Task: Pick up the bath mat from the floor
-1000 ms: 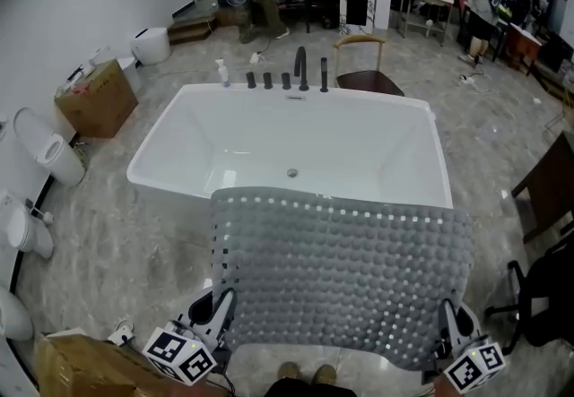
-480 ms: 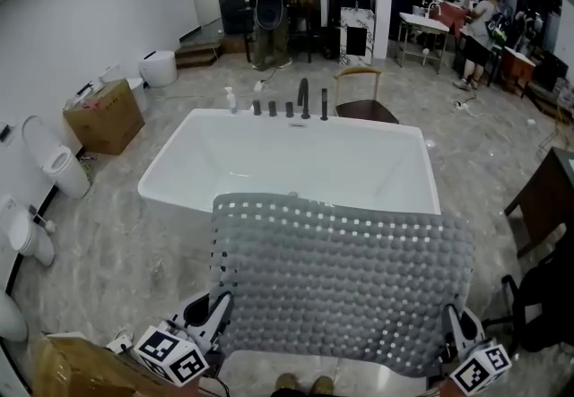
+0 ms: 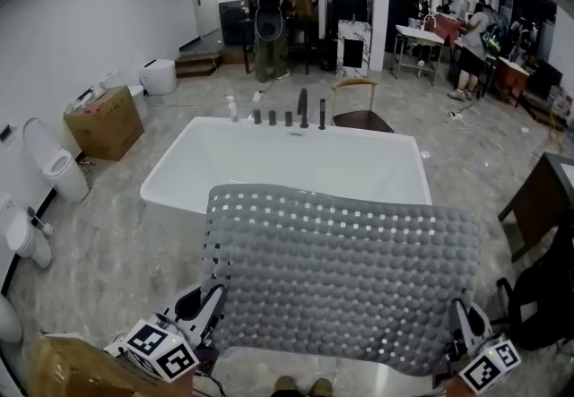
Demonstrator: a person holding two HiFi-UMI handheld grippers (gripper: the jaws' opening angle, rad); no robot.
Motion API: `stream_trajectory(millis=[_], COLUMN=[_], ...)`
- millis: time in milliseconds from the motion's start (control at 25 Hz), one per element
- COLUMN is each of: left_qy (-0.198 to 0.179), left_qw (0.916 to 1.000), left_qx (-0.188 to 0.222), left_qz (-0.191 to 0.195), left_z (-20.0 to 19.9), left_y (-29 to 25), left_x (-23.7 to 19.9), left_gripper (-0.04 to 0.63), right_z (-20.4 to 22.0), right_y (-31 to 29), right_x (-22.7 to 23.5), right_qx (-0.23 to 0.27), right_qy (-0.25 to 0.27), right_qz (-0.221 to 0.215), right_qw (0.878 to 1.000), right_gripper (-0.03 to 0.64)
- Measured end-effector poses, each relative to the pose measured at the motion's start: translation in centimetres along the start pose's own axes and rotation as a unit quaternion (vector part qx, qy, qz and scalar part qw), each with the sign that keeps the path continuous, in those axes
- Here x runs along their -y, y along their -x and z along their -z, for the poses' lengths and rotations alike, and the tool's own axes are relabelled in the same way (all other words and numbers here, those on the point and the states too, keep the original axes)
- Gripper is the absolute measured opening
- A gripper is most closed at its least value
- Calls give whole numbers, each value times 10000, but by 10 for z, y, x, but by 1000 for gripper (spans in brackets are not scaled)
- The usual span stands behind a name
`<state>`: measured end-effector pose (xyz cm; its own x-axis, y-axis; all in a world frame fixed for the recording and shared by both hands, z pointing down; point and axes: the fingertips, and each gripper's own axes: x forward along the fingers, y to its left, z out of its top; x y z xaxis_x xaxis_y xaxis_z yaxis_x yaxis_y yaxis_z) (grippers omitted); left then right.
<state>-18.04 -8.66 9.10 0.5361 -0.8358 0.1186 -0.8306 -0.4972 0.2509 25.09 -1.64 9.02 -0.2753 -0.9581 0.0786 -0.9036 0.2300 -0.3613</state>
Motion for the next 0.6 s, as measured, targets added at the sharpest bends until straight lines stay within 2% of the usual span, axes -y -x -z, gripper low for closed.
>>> stream_trajectory(millis=[320, 600], left_qy=[-35, -137], left_qw=[9998, 9995], left_qx=[151, 261], left_qz=[141, 116], left_z=[-22, -30], left_y=[11, 19], left_x=[3, 6], left_gripper=[64, 64], right_z=[-22, -30], right_y=[6, 12], right_x=[-18, -21], right_qx=[201, 302], right_qy=[56, 82], right_qz=[-111, -156], right_qw=[9997, 9994], right_gripper=[49, 49])
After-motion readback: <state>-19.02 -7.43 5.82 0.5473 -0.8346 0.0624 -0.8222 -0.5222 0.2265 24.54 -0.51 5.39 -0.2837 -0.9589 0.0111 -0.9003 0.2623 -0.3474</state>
